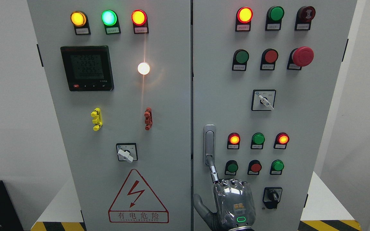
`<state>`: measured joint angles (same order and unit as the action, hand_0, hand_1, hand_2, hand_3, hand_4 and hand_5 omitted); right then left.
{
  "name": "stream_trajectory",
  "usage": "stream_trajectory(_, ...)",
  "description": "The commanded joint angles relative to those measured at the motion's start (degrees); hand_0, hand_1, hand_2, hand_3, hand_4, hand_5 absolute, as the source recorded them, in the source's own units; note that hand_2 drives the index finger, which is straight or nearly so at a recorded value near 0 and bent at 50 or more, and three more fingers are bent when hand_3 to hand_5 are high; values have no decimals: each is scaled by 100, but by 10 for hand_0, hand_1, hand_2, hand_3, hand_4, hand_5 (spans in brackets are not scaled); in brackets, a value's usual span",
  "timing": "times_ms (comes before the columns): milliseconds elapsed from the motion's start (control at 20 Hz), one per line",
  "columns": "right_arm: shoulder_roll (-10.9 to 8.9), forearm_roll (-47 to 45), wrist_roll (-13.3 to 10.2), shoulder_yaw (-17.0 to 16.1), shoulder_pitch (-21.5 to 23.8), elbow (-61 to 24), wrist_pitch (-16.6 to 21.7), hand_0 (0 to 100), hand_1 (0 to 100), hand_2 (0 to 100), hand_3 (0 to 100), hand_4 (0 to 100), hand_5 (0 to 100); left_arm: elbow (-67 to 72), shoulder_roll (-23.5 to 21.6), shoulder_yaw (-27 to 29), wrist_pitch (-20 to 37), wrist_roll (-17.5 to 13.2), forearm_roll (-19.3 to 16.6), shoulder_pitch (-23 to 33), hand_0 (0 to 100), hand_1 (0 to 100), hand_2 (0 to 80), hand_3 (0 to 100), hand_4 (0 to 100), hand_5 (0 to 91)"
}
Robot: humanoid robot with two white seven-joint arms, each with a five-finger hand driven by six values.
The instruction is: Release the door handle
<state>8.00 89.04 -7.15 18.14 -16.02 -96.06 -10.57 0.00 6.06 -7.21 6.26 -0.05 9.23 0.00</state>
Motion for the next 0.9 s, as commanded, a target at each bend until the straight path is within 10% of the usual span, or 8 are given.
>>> stream_trajectory(0,0,0,-14,-3,3,202,2,327,286,62,1000,1000,1000,167,0,0,-2,5,0,-150,120,556,0,0,0,0)
stream_trajectory(851,0,0,-23,-3,12,193,-7,328,285,63,1000,1000,1000,167,0,0,-2,5,0,-150,120,556,0,0,0,0)
